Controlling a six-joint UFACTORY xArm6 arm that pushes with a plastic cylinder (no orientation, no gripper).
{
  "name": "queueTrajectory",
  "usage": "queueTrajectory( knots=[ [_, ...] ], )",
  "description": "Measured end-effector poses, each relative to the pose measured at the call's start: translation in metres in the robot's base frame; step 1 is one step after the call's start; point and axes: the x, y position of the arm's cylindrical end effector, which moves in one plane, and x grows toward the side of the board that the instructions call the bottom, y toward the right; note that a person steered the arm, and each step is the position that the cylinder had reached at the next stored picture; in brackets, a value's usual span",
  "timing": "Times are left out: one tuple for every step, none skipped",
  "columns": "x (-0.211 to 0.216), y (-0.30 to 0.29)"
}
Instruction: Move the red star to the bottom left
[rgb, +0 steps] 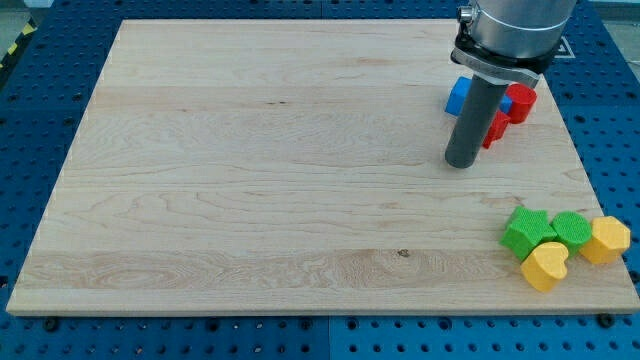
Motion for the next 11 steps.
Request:
queueTrajectory(
  knots=[
    [0.002,0.071],
    [0.001,0.136],
    [-0.033,0.139],
    [-0.054,0.139],
    [-0.054,0.132],
    [-0.054,0.084],
    [-0.051,0.038],
    [-0.051,0.004],
    [-0.048,-0.010],
    [-0.043,-0.010],
    [-0.042,-0.010]
  ],
)
